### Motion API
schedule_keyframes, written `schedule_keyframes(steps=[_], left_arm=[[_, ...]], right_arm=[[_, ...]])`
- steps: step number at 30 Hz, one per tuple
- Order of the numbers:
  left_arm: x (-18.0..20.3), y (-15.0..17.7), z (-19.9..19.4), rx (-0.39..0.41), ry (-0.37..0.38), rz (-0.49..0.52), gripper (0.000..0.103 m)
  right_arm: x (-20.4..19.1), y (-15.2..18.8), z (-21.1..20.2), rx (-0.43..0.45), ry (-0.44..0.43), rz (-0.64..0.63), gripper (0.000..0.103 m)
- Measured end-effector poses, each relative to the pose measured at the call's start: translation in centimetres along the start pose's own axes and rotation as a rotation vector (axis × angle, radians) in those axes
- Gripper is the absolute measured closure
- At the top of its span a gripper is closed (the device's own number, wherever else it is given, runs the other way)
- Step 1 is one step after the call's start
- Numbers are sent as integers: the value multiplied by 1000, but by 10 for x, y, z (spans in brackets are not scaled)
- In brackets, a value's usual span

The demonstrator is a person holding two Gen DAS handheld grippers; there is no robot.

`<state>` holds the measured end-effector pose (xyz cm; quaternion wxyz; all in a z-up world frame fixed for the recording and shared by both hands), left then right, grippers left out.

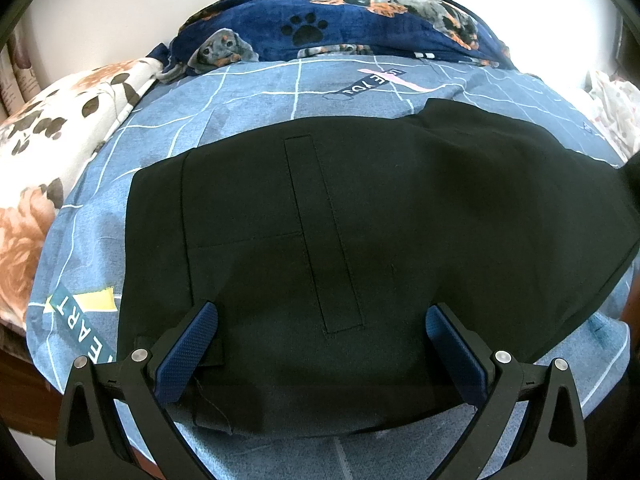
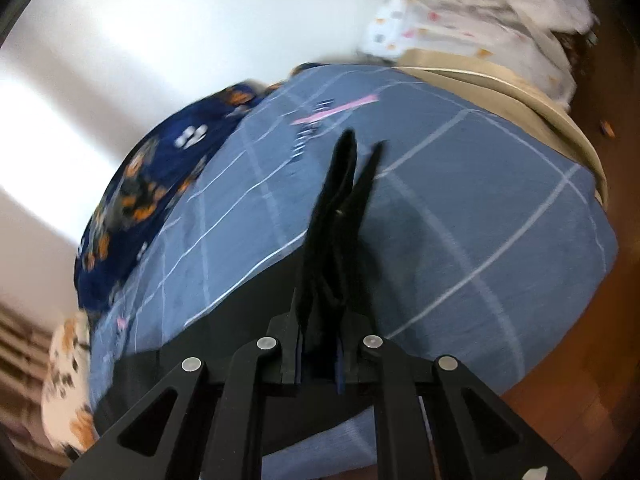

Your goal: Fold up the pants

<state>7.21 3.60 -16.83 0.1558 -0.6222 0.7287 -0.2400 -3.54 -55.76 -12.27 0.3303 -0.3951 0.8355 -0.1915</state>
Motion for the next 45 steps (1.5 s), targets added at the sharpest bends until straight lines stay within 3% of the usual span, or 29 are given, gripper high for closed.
schedule_keyframes(steps=[6,15,45], left_arm=[[1,1,0,0,-2,-2,0],[1,1,0,1,-3,-2,0],[2,2,-1,2,-6,-4,0]], right_arm=[[-57,24,14,-33,-31,-111,92],[-109,71,44,-121,-114,-164,92],[-186,118,53,-193,-213,-276,91]])
Point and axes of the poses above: each gripper's, at about its wrist camera, not at the fingertips, and z roughly the way its jaws point, x to its right, y to its underside, the point moved 2 cm from there along z, roughly the way its jaws point, and after that the axes turned 11 degrees about -z, right-handed, at the moved point
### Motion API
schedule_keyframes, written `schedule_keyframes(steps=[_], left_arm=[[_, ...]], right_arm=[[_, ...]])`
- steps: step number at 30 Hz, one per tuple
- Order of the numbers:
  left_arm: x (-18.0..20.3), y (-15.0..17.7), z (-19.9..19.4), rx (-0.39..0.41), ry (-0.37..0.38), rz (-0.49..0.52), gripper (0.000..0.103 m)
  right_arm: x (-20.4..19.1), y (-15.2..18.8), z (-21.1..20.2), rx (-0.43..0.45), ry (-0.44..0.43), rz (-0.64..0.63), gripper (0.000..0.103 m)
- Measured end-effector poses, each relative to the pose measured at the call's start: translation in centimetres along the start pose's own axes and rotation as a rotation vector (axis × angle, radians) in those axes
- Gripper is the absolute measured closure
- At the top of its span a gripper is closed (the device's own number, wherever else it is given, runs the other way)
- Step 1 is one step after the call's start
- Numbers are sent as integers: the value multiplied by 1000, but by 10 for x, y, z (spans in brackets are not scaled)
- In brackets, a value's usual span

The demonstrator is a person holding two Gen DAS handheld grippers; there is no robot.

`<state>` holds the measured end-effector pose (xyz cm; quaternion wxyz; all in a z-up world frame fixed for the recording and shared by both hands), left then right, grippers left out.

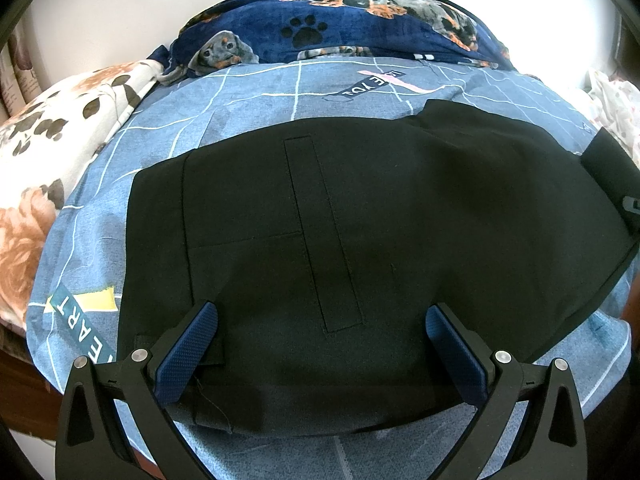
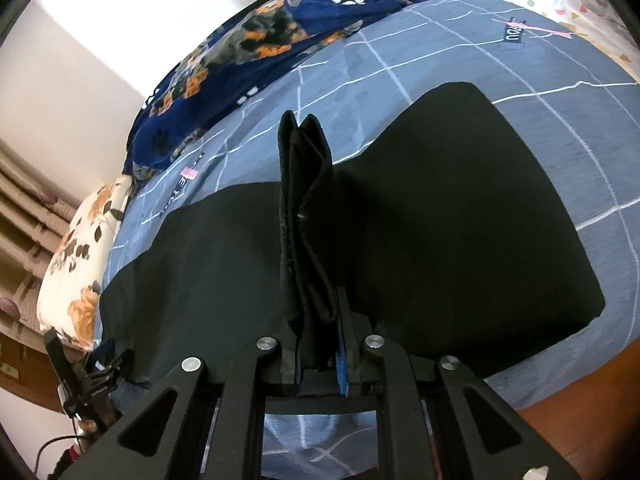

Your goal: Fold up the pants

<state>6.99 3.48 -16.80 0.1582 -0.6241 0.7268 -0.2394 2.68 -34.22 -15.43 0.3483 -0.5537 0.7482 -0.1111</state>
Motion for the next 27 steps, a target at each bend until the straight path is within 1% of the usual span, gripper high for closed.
schedule_keyframes(steps=[16,27], left_arm=[[0,1,0,1,-1,0,0],[1,2,-1,2,-2,-1,0]], right_arm=[[-32,5,12,-29,-42,-53,89],[-44,7,18,-43,-58,-65,87]])
Point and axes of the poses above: each gripper's, at about its wrist camera, not at the fingertips, and z roughly the way its jaws point, x to its right, y to its underside, the point moved 2 cm from there along z, roughly the way its jaws point, and after that the axes turned 11 degrees about -z, right-handed, at the moved point
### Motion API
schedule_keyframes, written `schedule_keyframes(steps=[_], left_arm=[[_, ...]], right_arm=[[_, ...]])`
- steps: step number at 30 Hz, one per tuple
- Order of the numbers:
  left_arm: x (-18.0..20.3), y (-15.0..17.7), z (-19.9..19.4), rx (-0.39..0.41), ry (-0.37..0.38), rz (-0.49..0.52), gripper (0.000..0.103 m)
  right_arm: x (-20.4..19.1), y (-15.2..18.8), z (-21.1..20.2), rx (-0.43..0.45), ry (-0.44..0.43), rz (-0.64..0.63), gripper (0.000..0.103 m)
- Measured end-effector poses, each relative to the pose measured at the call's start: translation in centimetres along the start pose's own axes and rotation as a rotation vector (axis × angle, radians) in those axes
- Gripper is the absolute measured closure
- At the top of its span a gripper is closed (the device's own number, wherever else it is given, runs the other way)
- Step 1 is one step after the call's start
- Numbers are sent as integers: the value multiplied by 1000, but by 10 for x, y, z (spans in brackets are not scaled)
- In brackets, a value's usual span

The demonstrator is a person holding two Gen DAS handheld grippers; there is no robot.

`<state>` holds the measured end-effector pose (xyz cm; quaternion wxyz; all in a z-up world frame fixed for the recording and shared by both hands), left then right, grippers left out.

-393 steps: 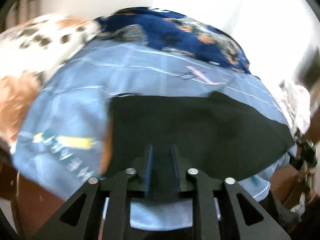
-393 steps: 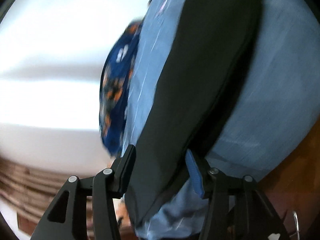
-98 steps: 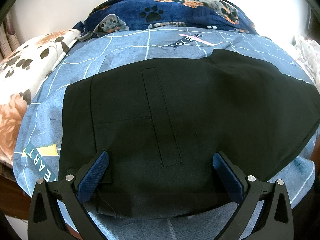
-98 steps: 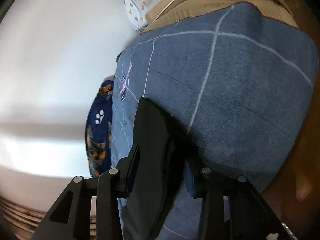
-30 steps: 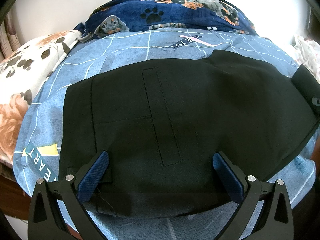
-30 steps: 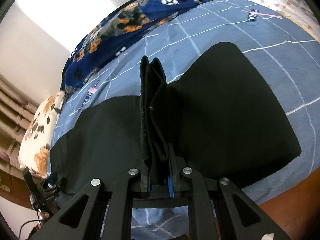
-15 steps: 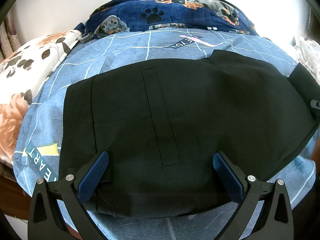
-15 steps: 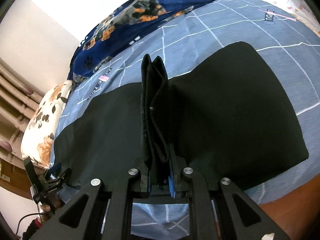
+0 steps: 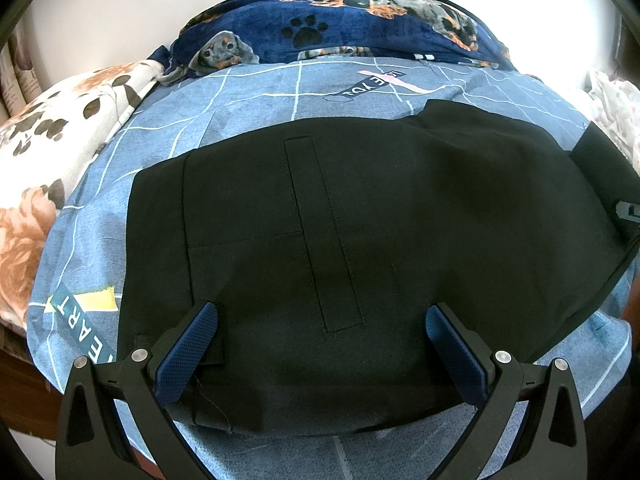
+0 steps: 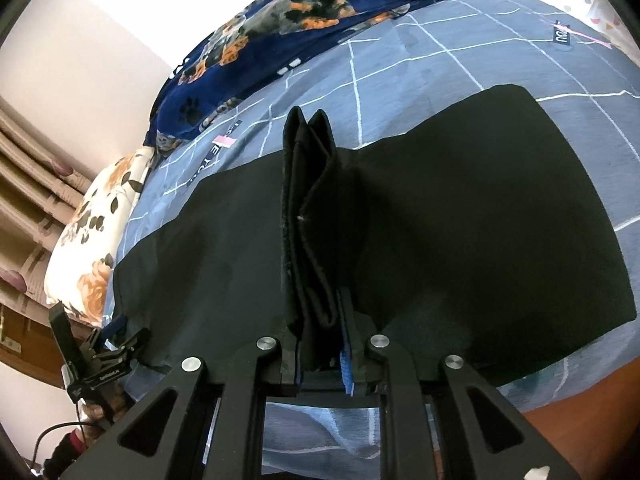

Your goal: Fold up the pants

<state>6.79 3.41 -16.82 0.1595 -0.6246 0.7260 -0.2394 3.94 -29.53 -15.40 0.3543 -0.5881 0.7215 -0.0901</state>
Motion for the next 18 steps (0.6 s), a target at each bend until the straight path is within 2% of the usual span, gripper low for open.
schedule_keyframes(steps=[18], left_arm=[[0,0,-1,1,-3,-1,0]], right_arm=[[-21,2,11,-26,14,-63,80]])
Point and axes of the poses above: each gripper's, at about its wrist camera, not at the fingertips, and z roughly the way its jaws point, x to its right, y to its underside, the point moved 2 cm from there along z, roughly the way its jaws point, and after that the axes turned 11 degrees about -z, right-handed, at the moved point
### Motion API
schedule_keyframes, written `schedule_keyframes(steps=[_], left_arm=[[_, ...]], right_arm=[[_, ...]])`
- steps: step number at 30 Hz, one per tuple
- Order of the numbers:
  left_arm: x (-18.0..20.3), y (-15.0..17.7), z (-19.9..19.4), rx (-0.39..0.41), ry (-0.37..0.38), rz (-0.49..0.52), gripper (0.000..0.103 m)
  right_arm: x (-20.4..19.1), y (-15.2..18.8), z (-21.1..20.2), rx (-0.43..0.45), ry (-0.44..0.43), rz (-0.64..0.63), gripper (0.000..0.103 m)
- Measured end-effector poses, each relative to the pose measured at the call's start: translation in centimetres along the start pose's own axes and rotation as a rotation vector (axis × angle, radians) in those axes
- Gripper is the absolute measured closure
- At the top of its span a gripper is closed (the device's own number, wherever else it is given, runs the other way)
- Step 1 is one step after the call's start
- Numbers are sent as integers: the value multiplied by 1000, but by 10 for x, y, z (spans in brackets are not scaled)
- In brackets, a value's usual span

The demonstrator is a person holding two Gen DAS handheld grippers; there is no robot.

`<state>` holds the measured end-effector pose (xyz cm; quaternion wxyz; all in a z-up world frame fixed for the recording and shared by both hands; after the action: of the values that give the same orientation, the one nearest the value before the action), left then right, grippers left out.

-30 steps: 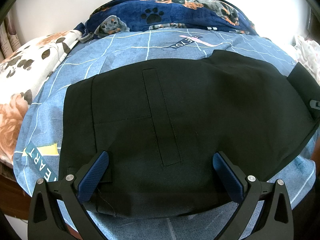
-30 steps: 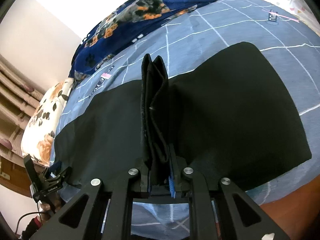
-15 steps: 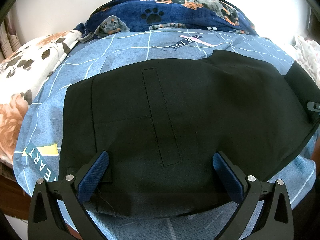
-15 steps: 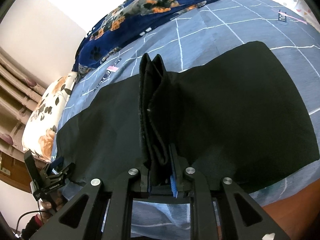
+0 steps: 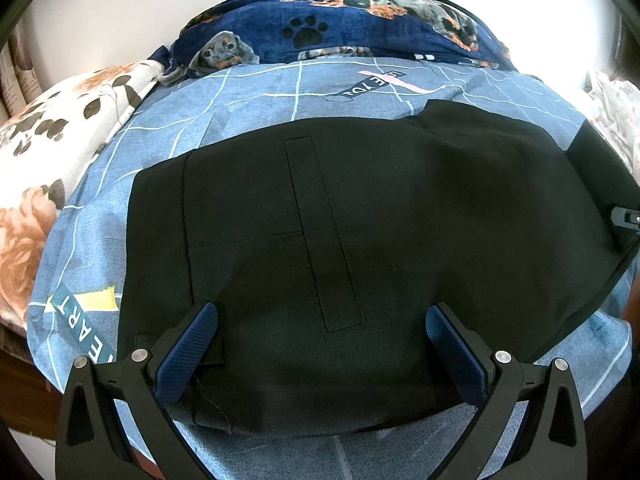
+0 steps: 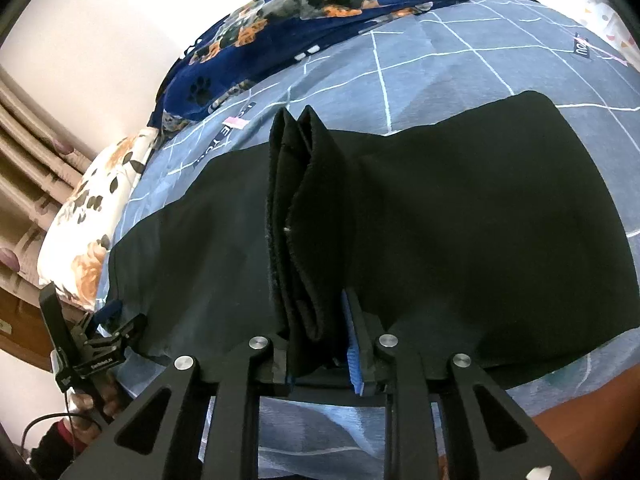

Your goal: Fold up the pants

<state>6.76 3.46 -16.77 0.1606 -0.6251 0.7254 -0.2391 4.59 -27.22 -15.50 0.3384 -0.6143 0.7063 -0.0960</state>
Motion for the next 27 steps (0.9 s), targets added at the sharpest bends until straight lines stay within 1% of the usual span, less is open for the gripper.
schedule_keyframes(steps=[4,5,6,7,9,10,11,12,14,15,16,17,18,19,20,21,22,23,24,27], left_arm=[[0,0,0,0,0,0,0],[0,0,0,0,0,0,0],[0,0,0,0,0,0,0],[0,0,0,0,0,0,0],[1,1,0,0,0,0,0],[-1,0,0,0,0,0,0],[1,1,0,0,-1,-1,0],[1,1,0,0,-1,-1,0],[1,1,-1,1,-1,-1,0],[1,1,-1,1,-2,-2,0],[1,1,-1,1,-2,-2,0],[1,1,-1,1,-2,-2,0],[1,1,-1,2,-2,-2,0],[1,1,-1,2,-2,-2,0],[1,1,-1,2,-2,-2,0],[2,1,-1,2,-2,-2,0],[2,1,-1,2,-3,-3,0],[1,1,-1,2,-3,-3,0],[2,1,-1,1,-3,-3,0],[0,1,-1,1,-5,-3,0]], right_arm=[[-2,0,1,-4,-5,-8,75],[-3,0,1,-5,-11,-9,72],[-4,1,1,-5,-18,-11,67],[-6,1,2,-7,-25,-13,64],[-10,1,2,-14,-54,-19,51],[-12,0,2,-15,-76,-18,47],[-13,0,1,-14,-117,-14,44],[-14,0,-1,-12,-170,-6,43],[-9,-2,-7,-10,-314,48,43],[1,-6,-14,14,-390,110,43],[12,-11,-24,56,-435,164,43],[25,-15,-34,102,-454,208,43],[44,-20,-49,164,-453,260,43],[60,-23,-60,207,-434,293,44],[78,-26,-71,240,-391,317,53],[95,-29,-81,260,-325,324,77],[106,-31,-86,259,-272,319,89],[116,-33,-89,244,-224,313,95],[127,-34,-89,231,-194,317,95],[141,-36,-83,207,-168,306,95]])
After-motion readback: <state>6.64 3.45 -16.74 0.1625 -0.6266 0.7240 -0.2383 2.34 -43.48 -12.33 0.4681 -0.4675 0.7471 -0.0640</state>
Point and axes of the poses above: each gripper's, at about its wrist camera, not at the fingertips, and z roughly the way its jaws point, x to its right, y to its underside, the point moved 2 cm from there along z, roughly the way its jaws point, and after that the axes turned 11 degrees about -z, right-handed, at the moved point
